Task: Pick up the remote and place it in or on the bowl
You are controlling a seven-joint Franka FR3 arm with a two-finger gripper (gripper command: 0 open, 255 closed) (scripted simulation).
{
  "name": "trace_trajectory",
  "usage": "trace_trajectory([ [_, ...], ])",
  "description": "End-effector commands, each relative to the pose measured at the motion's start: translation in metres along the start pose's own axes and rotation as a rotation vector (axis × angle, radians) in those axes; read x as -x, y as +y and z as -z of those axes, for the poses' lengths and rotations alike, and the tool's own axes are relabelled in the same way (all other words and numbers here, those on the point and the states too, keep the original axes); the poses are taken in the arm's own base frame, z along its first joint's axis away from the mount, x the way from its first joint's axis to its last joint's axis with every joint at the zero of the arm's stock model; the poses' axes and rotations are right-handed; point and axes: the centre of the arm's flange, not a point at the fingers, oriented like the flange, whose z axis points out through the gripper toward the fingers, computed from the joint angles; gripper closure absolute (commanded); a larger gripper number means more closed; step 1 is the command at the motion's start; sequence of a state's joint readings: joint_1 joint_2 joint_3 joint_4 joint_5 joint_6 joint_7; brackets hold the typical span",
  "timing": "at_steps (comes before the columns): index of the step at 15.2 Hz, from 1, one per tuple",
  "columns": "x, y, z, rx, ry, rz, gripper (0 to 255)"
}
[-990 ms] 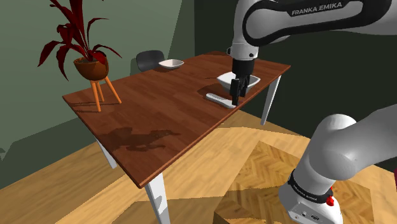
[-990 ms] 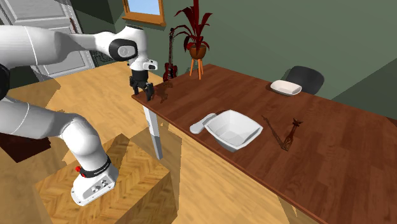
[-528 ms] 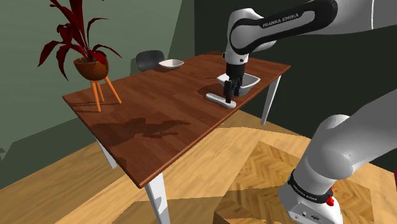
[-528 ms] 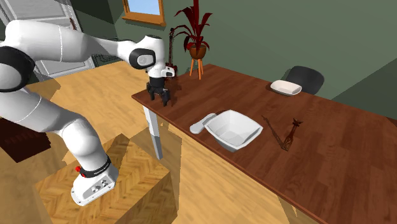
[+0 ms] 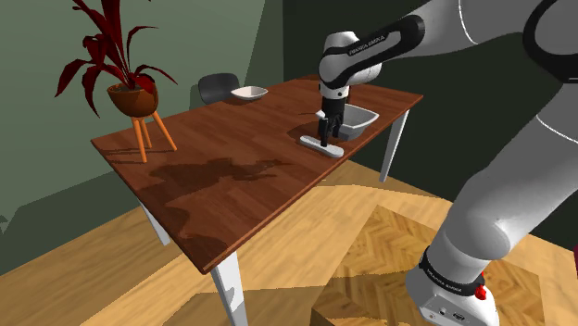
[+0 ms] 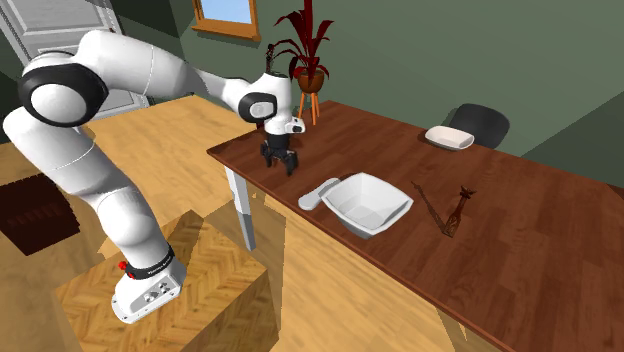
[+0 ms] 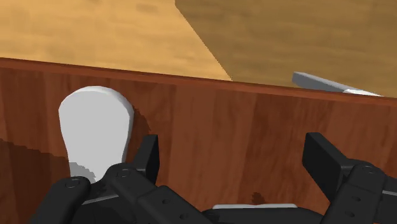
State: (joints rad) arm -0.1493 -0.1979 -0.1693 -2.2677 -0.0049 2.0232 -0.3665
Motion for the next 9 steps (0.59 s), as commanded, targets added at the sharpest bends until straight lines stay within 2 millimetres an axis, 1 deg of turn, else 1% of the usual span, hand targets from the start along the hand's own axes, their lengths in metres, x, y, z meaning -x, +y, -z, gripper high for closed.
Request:
trace_trajectory([
  [1, -0.015, 0.019, -0.007, 0.005, 0.005, -0.006, 0],
  [9, -0.073, 0.096, -0.041, 0.021, 0.022, -0.031, 0],
])
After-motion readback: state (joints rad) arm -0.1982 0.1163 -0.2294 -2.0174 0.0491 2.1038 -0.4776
